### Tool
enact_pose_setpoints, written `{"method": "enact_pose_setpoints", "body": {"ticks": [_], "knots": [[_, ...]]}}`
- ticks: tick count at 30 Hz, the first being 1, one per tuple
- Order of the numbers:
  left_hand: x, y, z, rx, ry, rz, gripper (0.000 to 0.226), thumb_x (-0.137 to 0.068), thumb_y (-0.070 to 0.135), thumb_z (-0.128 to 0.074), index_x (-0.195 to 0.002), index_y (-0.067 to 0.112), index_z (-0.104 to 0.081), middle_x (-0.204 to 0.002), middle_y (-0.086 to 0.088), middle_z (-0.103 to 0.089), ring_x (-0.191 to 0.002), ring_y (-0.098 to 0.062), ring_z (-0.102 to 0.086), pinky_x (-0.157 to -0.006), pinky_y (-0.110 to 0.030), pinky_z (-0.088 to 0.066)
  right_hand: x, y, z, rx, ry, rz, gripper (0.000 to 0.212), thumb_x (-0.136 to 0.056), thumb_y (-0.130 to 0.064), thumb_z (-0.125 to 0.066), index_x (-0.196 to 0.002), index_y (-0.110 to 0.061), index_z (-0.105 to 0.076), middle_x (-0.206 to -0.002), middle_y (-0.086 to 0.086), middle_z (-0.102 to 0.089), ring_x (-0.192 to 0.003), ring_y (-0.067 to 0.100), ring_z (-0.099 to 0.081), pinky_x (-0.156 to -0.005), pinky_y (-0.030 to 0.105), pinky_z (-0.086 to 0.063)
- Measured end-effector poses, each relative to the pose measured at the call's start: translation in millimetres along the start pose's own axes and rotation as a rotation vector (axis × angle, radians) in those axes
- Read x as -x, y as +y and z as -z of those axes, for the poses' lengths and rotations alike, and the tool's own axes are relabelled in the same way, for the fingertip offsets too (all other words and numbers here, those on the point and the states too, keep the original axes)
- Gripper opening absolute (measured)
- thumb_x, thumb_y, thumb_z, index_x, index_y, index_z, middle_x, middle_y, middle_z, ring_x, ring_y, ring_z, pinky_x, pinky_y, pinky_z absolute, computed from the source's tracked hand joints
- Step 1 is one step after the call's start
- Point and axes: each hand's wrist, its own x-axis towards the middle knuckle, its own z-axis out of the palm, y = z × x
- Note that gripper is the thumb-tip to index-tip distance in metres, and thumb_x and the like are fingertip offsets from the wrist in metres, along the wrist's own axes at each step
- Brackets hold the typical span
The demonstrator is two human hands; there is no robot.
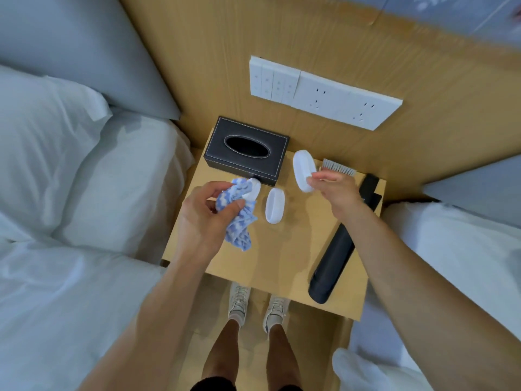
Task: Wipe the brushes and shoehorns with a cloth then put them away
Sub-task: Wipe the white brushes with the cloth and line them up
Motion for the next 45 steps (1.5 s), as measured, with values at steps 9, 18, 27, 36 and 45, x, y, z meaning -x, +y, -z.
{"method": "enact_pose_setpoints", "body": {"ticks": [9,18,27,36,45], "knots": [[15.0,102.3,-1.8,0.008,-0.115,-0.229,0.021,-0.086,0.022,-0.072,-0.106,0.026,-0.067,-0.092,0.007,-0.072,-0.085,-0.012,-0.071,-0.078,-0.045,-0.059,153.4,-62.9,43.0,-0.602,-0.385,-0.023,0.012,-0.078,-0.014,-0.076,-0.086,-0.014,-0.067,-0.107,0.015,-0.073,-0.095,0.029,-0.073,-0.078,0.041,-0.06],[58.0,199.5,-13.3,-0.304,-0.341,-0.771,0.04,-0.091,0.001,-0.057,-0.129,0.012,-0.062,-0.121,-0.005,-0.058,-0.098,-0.016,-0.058,-0.086,-0.012,-0.041,225.3,-122.8,76.0,-0.424,-0.466,0.307,0.066,-0.082,-0.004,-0.066,-0.144,-0.02,-0.049,-0.137,0.02,-0.06,-0.124,0.042,-0.058,-0.101,0.059,-0.049],[84.3,232.4,-16.7,-0.431,-0.325,-1.067,0.057,-0.089,-0.011,-0.042,-0.139,0.015,-0.053,-0.151,0.001,-0.043,-0.098,-0.028,-0.053,-0.09,-0.037,-0.045,249.6,-151.3,108.9,-0.395,-0.399,0.419,0.074,-0.075,-0.019,-0.076,-0.144,-0.022,-0.05,-0.128,0.023,-0.065,-0.114,0.046,-0.063,-0.093,0.06,-0.054],[88.7,252.5,2.1,-0.543,-0.407,-1.269,0.045,-0.085,-0.008,-0.043,-0.12,0.01,-0.066,-0.134,0.001,-0.06,-0.084,-0.02,-0.046,-0.079,-0.037,-0.044,256.5,-162.2,118.2,-0.379,-0.394,0.439,0.071,-0.073,-0.023,-0.078,-0.14,-0.02,-0.054,-0.124,0.019,-0.068,-0.108,0.037,-0.068,-0.086,0.047,-0.058],[84.3,268.0,9.3,-0.566,-0.419,-1.322,0.041,-0.087,-0.003,-0.044,-0.117,0.011,-0.068,-0.132,0.008,-0.061,-0.087,-0.023,-0.048,-0.077,-0.036,-0.045,258.6,-172.3,123.1,-0.345,-0.481,0.453,0.073,-0.073,-0.021,-0.078,-0.141,-0.029,-0.053,-0.126,0.02,-0.067,-0.113,0.039,-0.066,-0.091,0.051,-0.056]]}}
